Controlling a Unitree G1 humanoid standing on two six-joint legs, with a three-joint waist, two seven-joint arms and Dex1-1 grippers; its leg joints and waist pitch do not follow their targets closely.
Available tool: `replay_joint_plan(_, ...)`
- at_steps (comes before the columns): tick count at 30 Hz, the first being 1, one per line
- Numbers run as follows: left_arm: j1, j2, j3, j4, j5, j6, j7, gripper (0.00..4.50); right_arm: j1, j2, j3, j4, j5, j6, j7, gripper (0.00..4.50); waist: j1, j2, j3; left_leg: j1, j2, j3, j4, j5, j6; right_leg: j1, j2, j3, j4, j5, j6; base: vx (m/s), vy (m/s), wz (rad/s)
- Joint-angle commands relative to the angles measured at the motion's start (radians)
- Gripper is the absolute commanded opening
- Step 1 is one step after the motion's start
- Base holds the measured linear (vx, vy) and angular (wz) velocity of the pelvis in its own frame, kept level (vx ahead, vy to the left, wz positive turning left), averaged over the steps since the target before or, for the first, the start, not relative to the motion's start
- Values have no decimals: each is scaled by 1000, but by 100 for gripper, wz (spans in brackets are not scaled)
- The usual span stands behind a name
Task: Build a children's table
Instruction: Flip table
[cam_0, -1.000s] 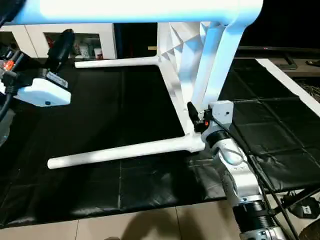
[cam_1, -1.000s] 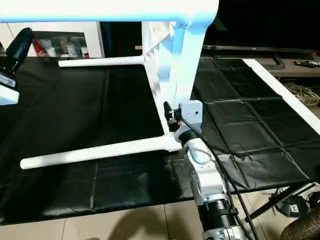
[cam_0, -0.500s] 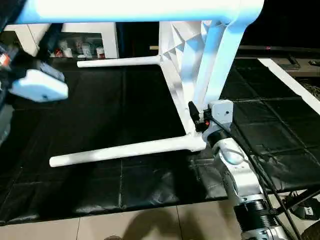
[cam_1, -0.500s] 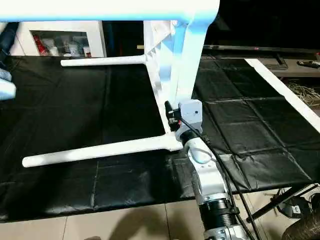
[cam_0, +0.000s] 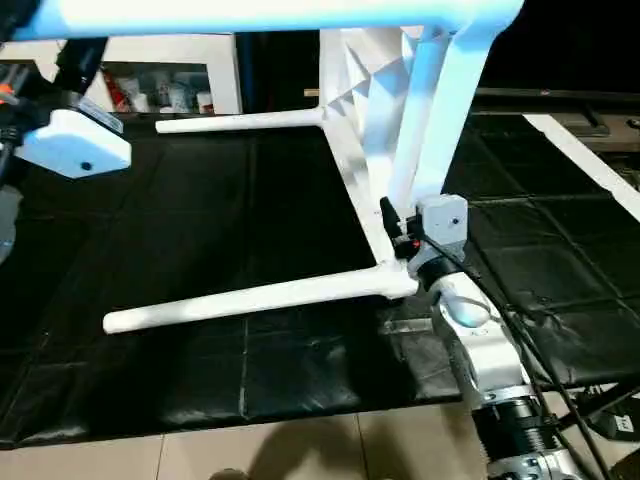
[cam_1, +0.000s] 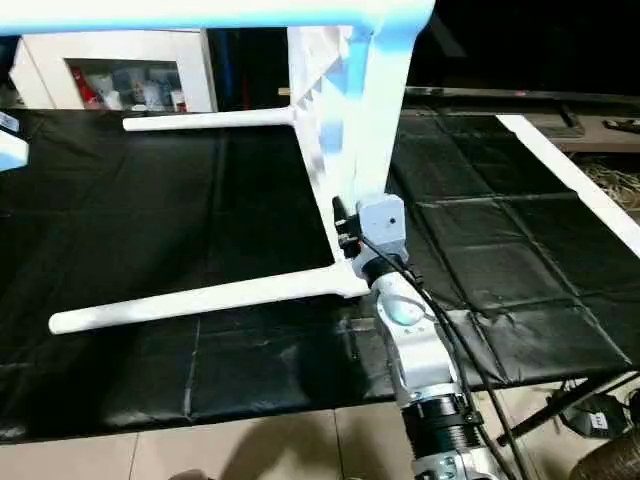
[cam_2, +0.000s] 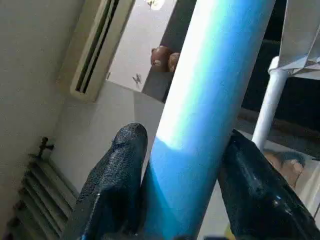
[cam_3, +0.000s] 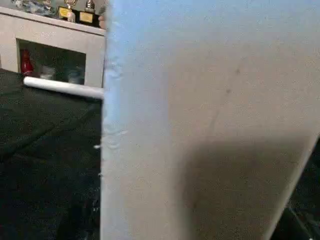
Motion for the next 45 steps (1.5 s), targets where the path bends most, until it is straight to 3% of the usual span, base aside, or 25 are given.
replay_joint_plan(1,-18,-29,22,1,-98,44,1,198,-60,-59,14,-73,-78,-19,33,190,5,14,-68,9,-23,19,-64,-255,-57,41,-30,18,-68,-134,-139,0,0,0)
replay_joint_plan(6,-14,-61,93,47,-183,104,7,198,-123,-115,-22,-92,-47,-18,87,190,10,8,-76,-1,-27,24,-53,-132,-36,51,-27,19,-56,-21,-147,0,0,0)
replay_joint_plan(7,-5,-83,150,73,-230,139,23,198,-173,-158,-47,-99,-14,-2,135,190,13,8,-78,-3,-29,25,-50,-100,-33,52,-26,19,-50,17,-147,0,0,0)
replay_joint_plan(8,0,-88,163,79,-240,147,26,198,-186,-171,-53,-100,-6,4,147,190,11,-1,-80,-5,-29,27,-48,-86,-26,55,-24,18,-49,34,-146,0,0,0)
replay_joint_plan(9,8,-99,179,84,-253,160,30,198,-204,-188,-61,-101,8,11,163,190,15,3,-78,-5,-29,28,-47,-73,-18,52,-24,18,-48,46,-147,0,0,0)
replay_joint_plan(14,48,-181,256,108,-371,289,18,198,-323,-250,-119,-119,123,115,243,190,21,1,-74,0,-25,30,-49,-116,-14,46,-26,18,-53,-31,-146,0,0,0)
replay_joint_plan(15,54,-193,258,113,-390,313,7,198,-334,-262,-112,-125,135,138,273,190,21,-6,-72,3,-24,32,-50,-128,-14,43,-25,18,-57,-51,-143,0,0,0)
replay_joint_plan(19,63,-228,252,121,-434,371,-23,198,-343,-296,-57,-158,166,207,388,190,33,-5,-67,8,-20,31,-56,-175,-28,37,-27,18,-66,-131,-115,0,0,0)
replay_joint_plan(20,63,-234,246,122,-442,387,-29,198,-342,-298,-44,-167,167,215,409,245,36,-5,-65,12,-20,31,-57,-208,-35,34,-28,18,-71,-172,-106,0,0,0)
replay_joint_plan(23,64,-238,241,116,-450,409,-31,198,-343,-293,-38,-172,168,224,417,273,33,-10,-58,15,-22,26,-65,-303,-40,33,-33,17,-86,-314,-85,0,0,0)
replay_joint_plan(26,65,-244,244,107,-460,445,-24,198,-345,-290,-34,-178,169,239,418,304,30,-13,-59,19,-23,23,-68,-338,-44,31,-35,17,-95,-411,-57,0,0,0)
replay_joint_plan(30,67,-257,254,91,-461,493,-14,198,-347,-293,-33,-185,163,242,415,336,19,-15,-61,16,-23,23,-66,-336,-40,30,-36,16,-96,-412,-55,0,0,0)
replay_joint_plan(31,68,-258,255,89,-460,500,-13,198,-346,-293,-34,-187,164,241,416,342,15,-18,-63,12,-26,22,-65,-316,-33,35,-34,14,-93,-400,-55,0,0,0)
replay_joint_plan(37,68,-290,283,70,-453,572,34,198,-354,-278,-49,-202,181,199,445,394,-3,-10,-63,12,-26,19,-65,-327,-24,29,-30,12,-99,-412,-64,0,0,0)
replay_joint_plan(39,68,-291,283,64,-447,583,33,198,-354,-276,-51,-204,184,194,447,415,-3,-13,-65,13,-27,20,-65,-329,-24,28,-28,12,-99,-401,-68,0,0,0)
replay_joint_plan(42,65,-294,275,51,-449,591,26,198,-354,-270,-56,-214,197,167,455,433,2,-5,-69,18,-24,19,-64,-325,-23,25,-29,13,-96,-353,-81,0,0,0)
replay_joint_plan(43,65,-293,270,48,-450,591,23,196,-355,-264,-63,-219,206,149,455,442,4,-7,-69,18,-22,19,-65,-331,-23,24,-28,13,-95,-332,-86,0,0,0)
replay_joint_plan(45,64,-292,260,49,-472,573,6,188,-367,-216,-114,-274,309,131,463,450,13,-6,-71,21,-19,19,-66,-329,-24,23,-28,13,-91,-290,-96,0,0,0)
